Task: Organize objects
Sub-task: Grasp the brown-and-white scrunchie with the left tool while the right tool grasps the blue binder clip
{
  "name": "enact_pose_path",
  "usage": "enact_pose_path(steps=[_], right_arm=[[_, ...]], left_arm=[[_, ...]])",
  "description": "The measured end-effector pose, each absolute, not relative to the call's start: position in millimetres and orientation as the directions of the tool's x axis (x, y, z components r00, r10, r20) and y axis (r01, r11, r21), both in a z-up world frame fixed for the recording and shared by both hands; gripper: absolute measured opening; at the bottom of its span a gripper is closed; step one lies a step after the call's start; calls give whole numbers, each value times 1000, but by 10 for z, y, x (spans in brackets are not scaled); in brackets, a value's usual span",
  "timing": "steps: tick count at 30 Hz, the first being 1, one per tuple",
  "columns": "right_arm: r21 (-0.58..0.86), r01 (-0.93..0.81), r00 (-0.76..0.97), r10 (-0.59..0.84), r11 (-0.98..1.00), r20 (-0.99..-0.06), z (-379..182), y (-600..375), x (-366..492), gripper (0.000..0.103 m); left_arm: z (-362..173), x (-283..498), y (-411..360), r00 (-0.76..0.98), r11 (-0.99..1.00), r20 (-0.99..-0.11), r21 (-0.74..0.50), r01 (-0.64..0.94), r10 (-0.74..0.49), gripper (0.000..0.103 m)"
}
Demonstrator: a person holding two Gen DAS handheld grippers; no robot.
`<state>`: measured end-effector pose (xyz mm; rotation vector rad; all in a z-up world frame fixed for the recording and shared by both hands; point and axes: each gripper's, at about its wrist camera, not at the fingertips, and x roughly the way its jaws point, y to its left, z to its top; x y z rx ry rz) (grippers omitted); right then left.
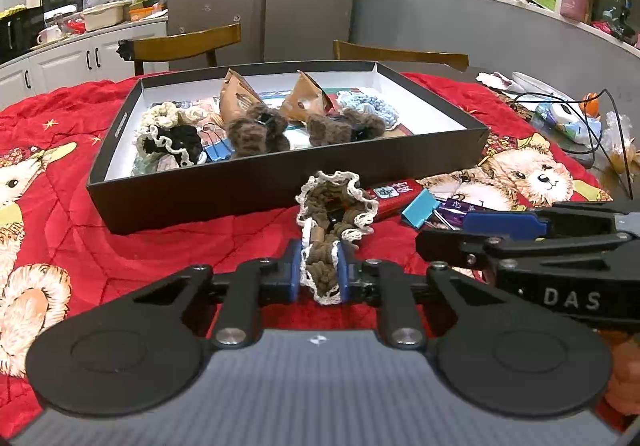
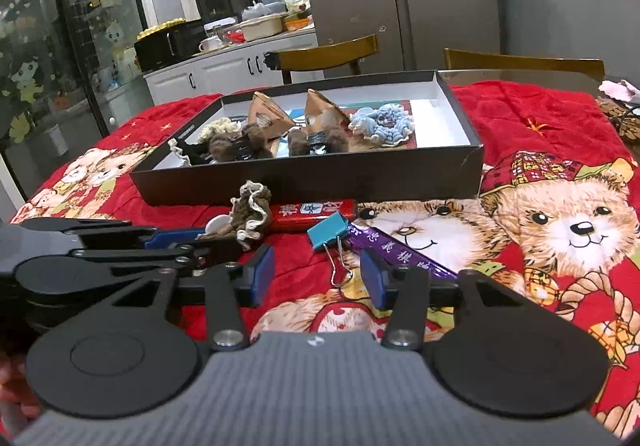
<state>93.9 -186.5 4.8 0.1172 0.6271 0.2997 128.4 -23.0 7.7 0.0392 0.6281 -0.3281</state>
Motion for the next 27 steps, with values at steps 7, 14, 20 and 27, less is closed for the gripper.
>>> enact_pose_path(steps=[7,14,20,27], right_arm=[[163,-239,770,290,957,-569,25,-1812,954,40],[110,-210,779,235,971,-581,16,-1764,967,22],[96,-207,783,224,974,-580,17,-1754,967,13],[137,-212,801,252,968,-544,45,-1830,916,3]], left_arm=[[93,1223,-148,794,963,-553,-73,258,-254,21],[109,1201,-85,813,970,-530,-98,223,-240,21],[112,1187,-74,818,970,-522,-106,217,-240,21],[117,1164,-67,825,971,-512,-105,215,-239,21]])
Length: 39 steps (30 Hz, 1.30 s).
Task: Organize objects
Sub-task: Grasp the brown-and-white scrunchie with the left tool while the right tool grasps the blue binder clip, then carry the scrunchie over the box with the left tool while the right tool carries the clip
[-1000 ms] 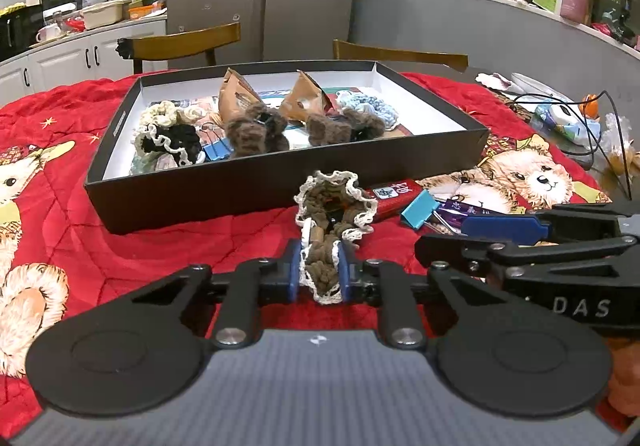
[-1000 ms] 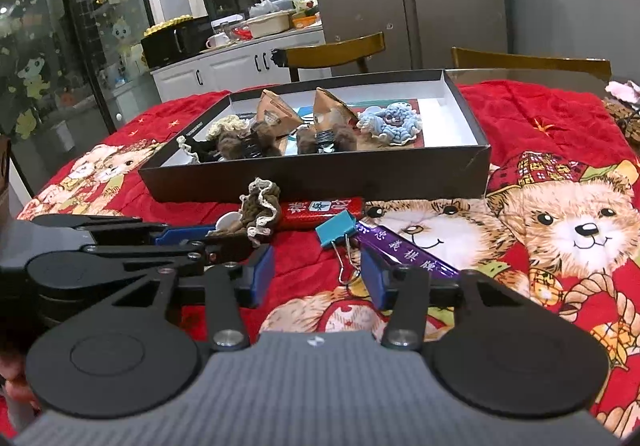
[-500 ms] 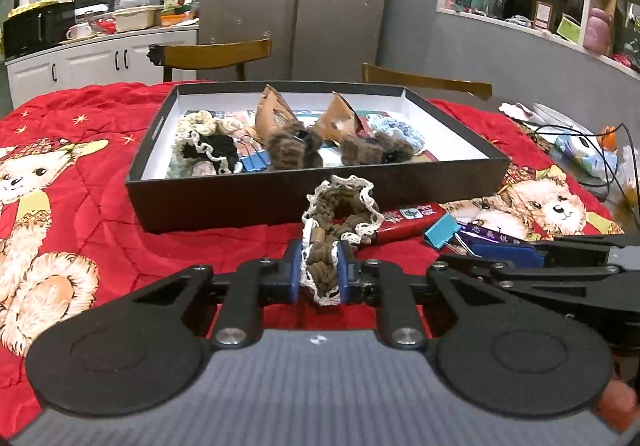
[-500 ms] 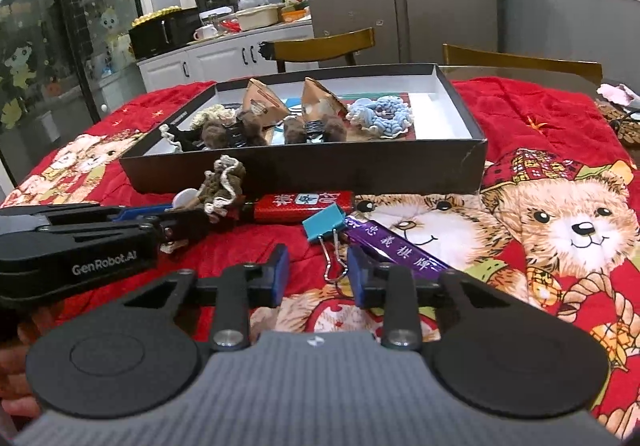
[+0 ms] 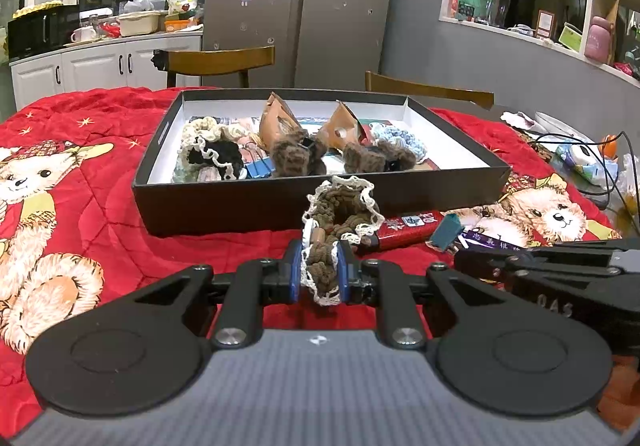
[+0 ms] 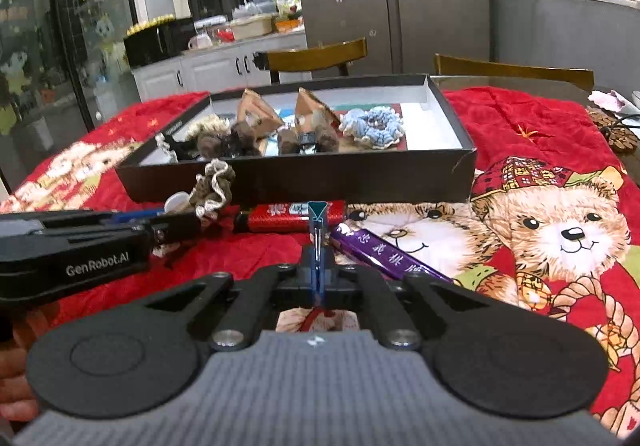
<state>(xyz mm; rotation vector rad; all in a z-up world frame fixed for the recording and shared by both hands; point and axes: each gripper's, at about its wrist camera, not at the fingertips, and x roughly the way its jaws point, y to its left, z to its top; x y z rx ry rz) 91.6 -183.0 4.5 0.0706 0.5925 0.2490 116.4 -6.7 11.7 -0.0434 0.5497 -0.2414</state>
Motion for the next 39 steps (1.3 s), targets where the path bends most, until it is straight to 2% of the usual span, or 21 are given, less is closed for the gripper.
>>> enact_pose_path(steps=[9,17,24,35,39], right_arm=[[135,-238,837,274,962,-474,141,-1828,823,2],[186,-222,871,280,957,-403,343,-1887,768,2],[231,-236,882,307,944,-356,591,-1844,753,3],[246,-308,891,370,919,-263,1175,-1684,890,3],[272,-321,894,385,907,-230,1368,-1629,1024,3]], left_arm=[[124,1140,-58,835,973,-500,-104,205,-230,21],[204,1038,-35,868,974,-443,-86,209,-225,21],[491,939,107,892,966,-374,-143,216,-255,21],[933,1001,214,932,986,-322,-92,142,-164,21],[1150,1090,289,944,985,-292,-117,125,-154,21]])
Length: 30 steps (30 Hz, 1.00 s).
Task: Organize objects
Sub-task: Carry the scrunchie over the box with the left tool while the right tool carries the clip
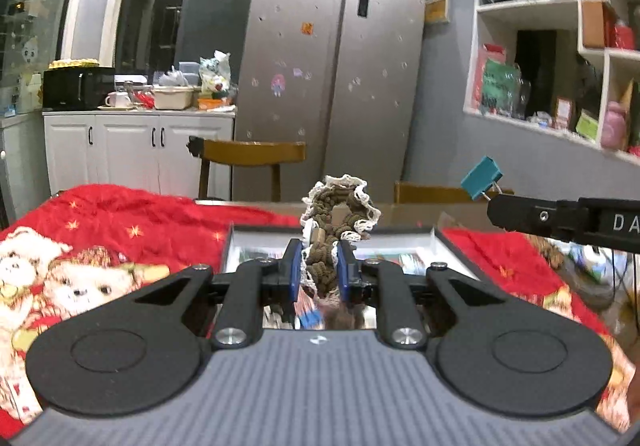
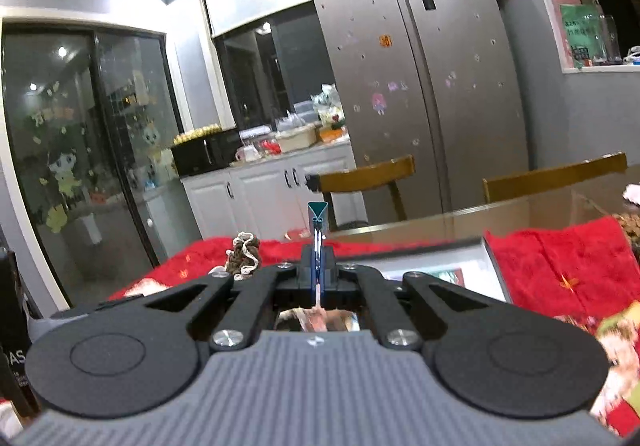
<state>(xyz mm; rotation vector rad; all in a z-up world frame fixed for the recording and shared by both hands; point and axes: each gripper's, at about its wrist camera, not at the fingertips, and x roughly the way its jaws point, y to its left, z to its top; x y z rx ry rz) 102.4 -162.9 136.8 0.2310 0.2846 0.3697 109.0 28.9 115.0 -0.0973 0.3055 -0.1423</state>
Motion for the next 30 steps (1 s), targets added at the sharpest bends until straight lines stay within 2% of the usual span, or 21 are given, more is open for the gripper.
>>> enact_pose_path(steps=[7,13,23,30], right_arm=[[330,-335,887,413,883,-205,1582,-1572,1353,3],[376,-327,885,421,867,-199,1605,-1506,1699,3],[412,-296,870,421,862,-255,1343,-1483,2191,3],[437,-244,855,405,866,-325,1002,-1578,2458,3]], left_arm=[[1522,1334,467,962,986,-244,-143,89,-122,21],[1667,1648,612,962,980,-243,-184,81,-125,21],[1538,2263,563,941,987,-315,-140,83,-124,21],[1195,2730,526,890,985,-432,-142,94,-147,21]])
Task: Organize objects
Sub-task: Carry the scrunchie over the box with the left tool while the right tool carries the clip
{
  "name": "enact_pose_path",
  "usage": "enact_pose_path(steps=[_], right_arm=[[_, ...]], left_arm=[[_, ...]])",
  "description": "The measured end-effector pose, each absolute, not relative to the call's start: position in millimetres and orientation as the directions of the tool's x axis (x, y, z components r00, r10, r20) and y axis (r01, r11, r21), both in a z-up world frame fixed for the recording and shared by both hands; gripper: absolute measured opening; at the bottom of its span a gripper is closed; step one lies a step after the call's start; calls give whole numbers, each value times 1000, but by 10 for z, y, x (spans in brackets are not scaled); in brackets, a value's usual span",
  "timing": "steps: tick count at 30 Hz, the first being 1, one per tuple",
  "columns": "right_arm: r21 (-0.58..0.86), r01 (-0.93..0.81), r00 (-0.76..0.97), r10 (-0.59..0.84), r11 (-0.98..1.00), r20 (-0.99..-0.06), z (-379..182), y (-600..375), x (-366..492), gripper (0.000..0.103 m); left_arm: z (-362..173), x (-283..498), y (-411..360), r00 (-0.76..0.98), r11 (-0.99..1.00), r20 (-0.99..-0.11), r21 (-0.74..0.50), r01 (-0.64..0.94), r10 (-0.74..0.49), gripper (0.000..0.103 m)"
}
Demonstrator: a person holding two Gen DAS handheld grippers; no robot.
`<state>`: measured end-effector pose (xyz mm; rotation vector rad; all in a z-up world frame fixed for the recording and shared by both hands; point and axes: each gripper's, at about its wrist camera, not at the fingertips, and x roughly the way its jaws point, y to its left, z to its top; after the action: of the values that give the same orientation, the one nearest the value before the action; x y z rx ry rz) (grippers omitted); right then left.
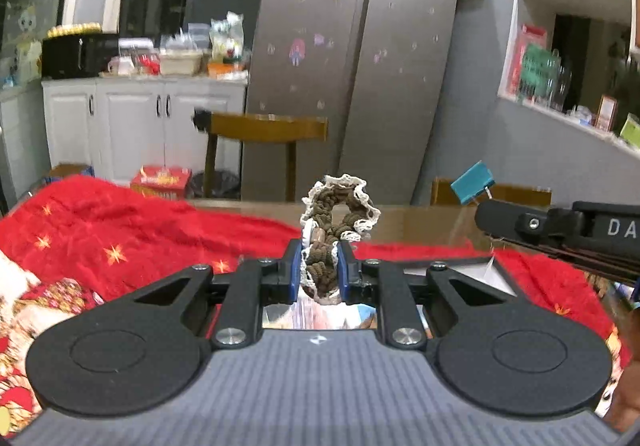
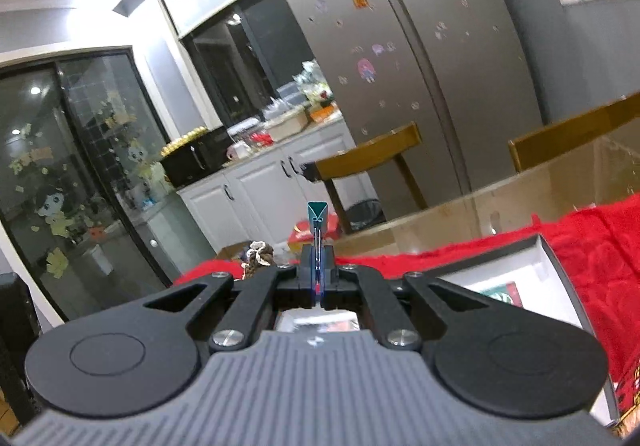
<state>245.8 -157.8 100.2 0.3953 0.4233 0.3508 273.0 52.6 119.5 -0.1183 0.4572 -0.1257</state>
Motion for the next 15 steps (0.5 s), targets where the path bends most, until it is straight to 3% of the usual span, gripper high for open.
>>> enact_pose_path(steps=[5,15], right_arm=[[402,-191,824,369,896,-430,731,-1567,2672,3],[381,-190,773,377,905,-511,465,-1378,2826,3]], left_arm=[[803,2927,416,841,985,-514,-107,133,-169,21],[456,3116,426,794,988,-588,-106,115,-156,22]])
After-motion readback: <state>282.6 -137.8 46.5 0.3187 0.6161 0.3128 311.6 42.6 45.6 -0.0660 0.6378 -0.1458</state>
